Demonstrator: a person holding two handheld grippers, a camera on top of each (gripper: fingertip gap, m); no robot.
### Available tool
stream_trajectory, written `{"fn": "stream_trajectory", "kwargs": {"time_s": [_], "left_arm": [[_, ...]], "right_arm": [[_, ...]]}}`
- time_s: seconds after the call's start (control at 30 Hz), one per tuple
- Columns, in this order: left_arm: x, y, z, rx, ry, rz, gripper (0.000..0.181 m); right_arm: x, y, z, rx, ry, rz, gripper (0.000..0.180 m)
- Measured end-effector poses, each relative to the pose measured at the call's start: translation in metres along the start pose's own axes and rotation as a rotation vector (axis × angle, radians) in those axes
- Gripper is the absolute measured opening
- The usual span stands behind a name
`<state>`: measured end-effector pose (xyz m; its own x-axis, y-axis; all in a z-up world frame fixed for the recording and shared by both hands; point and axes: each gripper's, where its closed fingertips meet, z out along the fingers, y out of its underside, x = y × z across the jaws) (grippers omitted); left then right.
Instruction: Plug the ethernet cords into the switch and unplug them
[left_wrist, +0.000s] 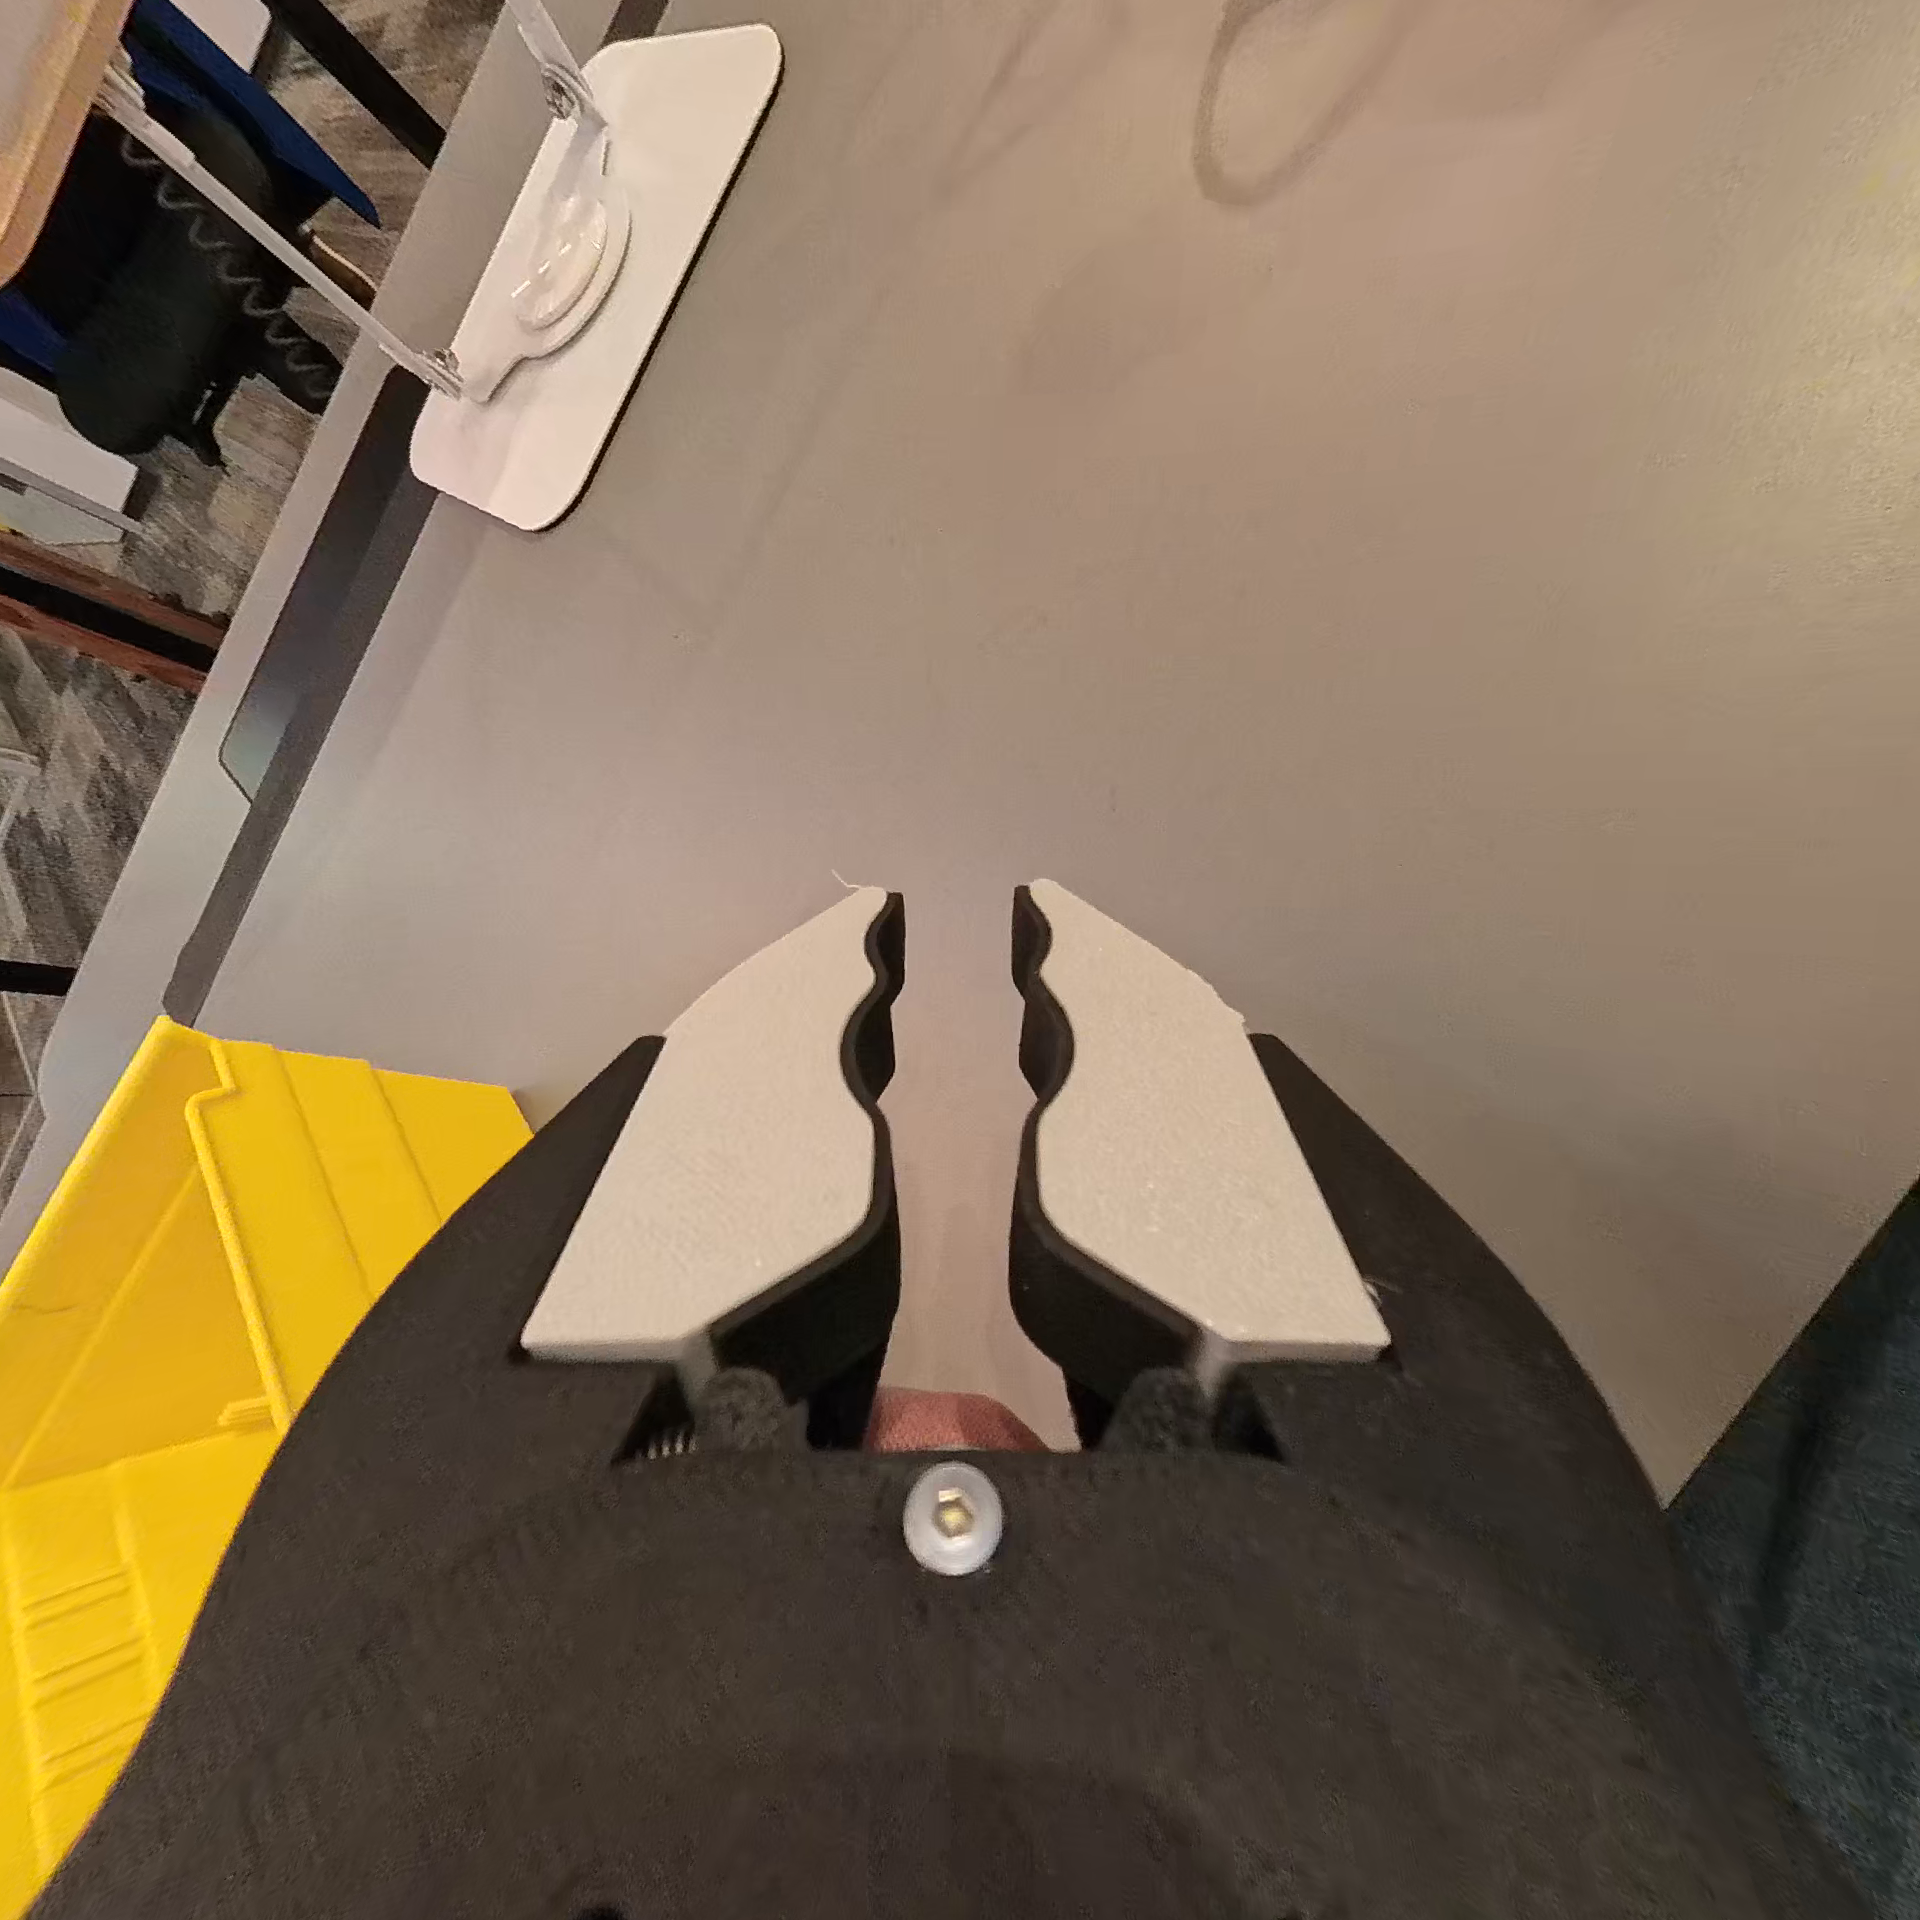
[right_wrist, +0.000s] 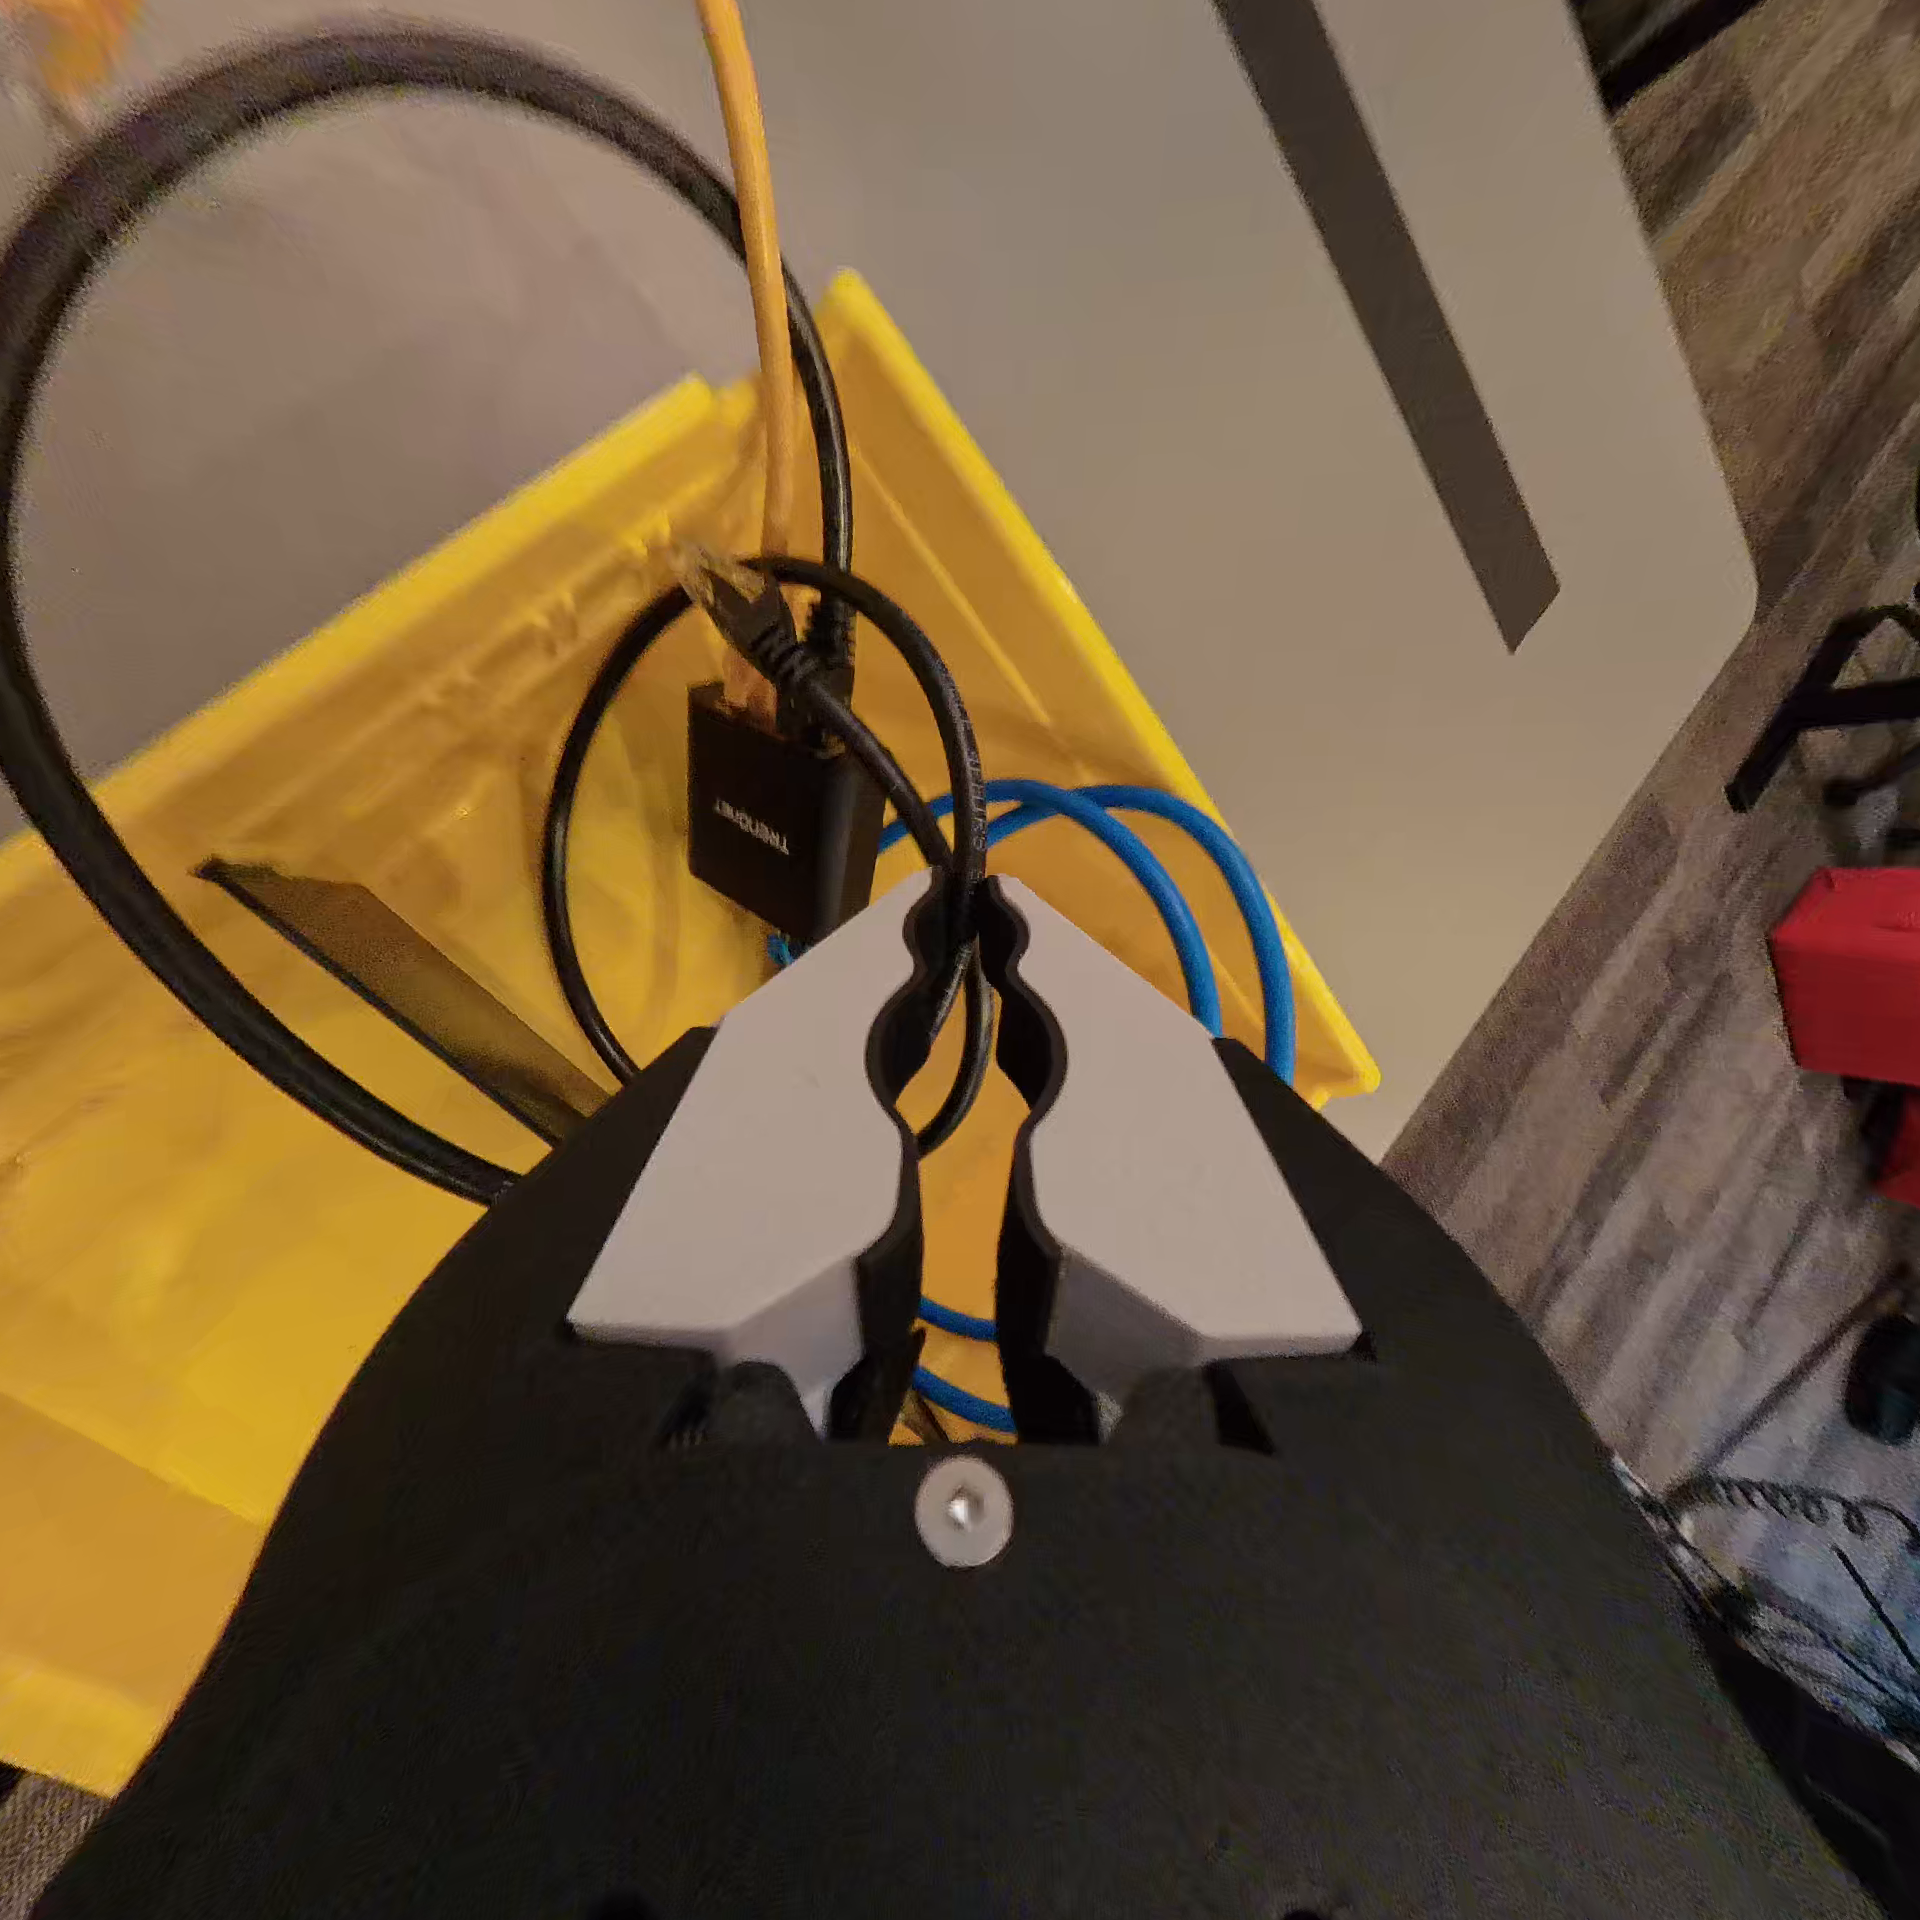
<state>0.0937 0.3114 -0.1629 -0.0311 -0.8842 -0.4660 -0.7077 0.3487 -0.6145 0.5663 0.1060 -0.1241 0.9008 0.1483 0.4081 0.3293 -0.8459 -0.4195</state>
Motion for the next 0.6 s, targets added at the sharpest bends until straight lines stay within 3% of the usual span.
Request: {"fn": "stream_trajectory", "kwargs": {"time_s": [0.2,0.27,0.4,0.6], "left_arm": [[0.003,0.001,0.002,-0.007,0.010,0.004,0.020],[0.003,0.001,0.002,-0.007,0.009,0.004,0.020],[0.001,0.003,0.001,-0.007,0.009,-0.007,0.019],[0.003,0.005,0.003,-0.012,0.015,-0.006,0.019]], "right_arm": [[-0.003,0.025,0.019,-0.172,-0.040,-0.027,0.006],[-0.003,0.026,0.017,-0.189,-0.066,-0.010,0.019],[-0.010,0.013,-0.002,-0.123,-0.169,0.071,0.039],[0.001,-0.025,-0.033,-0.067,-0.066,-0.006,0.034]]}}
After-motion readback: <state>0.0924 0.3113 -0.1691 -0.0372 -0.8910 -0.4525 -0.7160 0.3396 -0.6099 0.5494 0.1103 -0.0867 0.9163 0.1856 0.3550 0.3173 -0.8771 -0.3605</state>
